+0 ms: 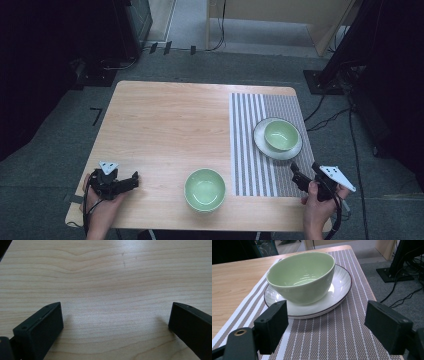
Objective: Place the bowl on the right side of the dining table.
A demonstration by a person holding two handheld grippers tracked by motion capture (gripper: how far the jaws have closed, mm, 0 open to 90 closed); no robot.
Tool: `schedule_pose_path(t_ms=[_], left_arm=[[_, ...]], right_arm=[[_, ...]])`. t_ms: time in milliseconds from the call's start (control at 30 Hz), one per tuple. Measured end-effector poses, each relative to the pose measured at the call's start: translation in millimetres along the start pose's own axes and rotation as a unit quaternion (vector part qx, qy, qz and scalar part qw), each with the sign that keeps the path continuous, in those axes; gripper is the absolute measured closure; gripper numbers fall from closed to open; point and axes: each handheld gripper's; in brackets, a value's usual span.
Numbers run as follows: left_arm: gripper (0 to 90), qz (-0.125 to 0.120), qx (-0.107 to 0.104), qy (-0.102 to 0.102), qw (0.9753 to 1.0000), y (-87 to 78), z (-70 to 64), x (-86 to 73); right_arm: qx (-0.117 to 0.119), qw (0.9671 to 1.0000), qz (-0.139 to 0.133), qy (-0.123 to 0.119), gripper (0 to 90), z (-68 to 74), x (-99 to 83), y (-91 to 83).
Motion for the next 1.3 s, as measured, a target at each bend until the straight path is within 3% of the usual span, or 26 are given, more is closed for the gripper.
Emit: schedule_pose_path(t_ms=[400, 633, 1033, 1300], left_arm=[[0.0, 0.0, 0.0, 0.0, 1.0, 0.0, 0.0, 0.0], [0.0, 0.0, 0.0, 0.0, 1.0, 0.0, 0.0, 0.0], [0.0, 0.0, 0.0, 0.0, 1.0, 0.0, 0.0, 0.0], [0.0, 0.0, 0.0, 0.0, 1.0, 0.0, 0.0, 0.0]], right_arm=[[0.003, 1.0, 0.003, 0.001, 18.7, -1.6, -5.1, -12.7], [-0.004, 0.9996, 0.023, -0.016, 18.7, -5.9, -17.1, -18.4], [-0.02, 0.9978, 0.052, -0.035, 18.7, -20.9, -32.2, -17.7], [-0.03, 0.9959, 0.075, -0.041, 18.7, -31.2, -36.6, -8.3]])
Point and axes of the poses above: each handheld gripper's, and its own axes: y roughly forward along the jaws, x roughly out of its top, z roughly to its left, and after that the axes turned 6 degrees about z, right-handed
